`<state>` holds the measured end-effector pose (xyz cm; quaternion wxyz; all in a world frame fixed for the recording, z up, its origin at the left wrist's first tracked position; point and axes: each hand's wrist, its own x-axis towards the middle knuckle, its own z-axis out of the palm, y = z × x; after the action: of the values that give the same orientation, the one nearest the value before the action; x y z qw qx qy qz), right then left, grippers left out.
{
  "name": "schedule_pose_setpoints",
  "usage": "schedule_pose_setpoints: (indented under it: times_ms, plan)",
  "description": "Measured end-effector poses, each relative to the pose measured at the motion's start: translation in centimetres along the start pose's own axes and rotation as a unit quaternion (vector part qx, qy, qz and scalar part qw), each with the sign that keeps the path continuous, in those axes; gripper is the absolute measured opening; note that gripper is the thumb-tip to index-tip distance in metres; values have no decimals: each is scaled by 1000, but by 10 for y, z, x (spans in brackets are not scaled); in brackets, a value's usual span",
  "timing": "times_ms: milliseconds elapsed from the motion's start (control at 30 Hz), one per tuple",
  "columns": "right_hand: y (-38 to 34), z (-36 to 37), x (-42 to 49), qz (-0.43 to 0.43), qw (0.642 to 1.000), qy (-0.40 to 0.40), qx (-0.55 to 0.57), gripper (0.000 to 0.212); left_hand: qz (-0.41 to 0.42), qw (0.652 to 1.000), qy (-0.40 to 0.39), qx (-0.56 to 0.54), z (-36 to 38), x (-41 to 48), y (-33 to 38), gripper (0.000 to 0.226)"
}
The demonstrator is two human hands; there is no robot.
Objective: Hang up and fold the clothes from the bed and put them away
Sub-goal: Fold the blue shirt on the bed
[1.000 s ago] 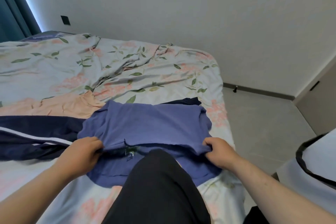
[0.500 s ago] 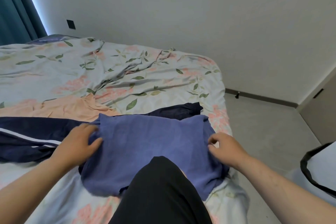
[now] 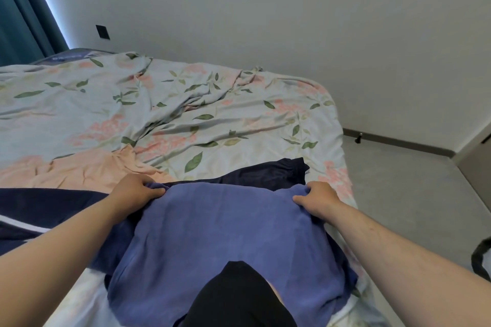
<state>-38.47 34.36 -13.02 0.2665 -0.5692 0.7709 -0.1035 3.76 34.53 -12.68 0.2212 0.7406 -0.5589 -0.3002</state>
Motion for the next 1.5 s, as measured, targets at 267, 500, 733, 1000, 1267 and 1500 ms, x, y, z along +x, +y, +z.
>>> schedule_pose_setpoints:
  times_ms: [267,500,733,1000,1267,1500]
  plan:
    - [-8,-28,35,-87,984,125,91,29,118,977,163,63,-8,43,16,24]
    - [-22,-24,96,-68,983,114,128,24,136,970,164,117,9,108,33,25]
    - [-5,21,116,-59,984,94,138,21,76,976,141,151,58,110,-6,21]
    - [2,20,9,-291,932,175,-129,45,264,935,121,205,30,3,2,53]
    - [70,39,-100,-421,874,63,-233,57,399,879,29,261,42,-119,-65,62]
    - [65,45,-102,-410,889,142,-146,35,373,892,75,244,48,-118,-25,22]
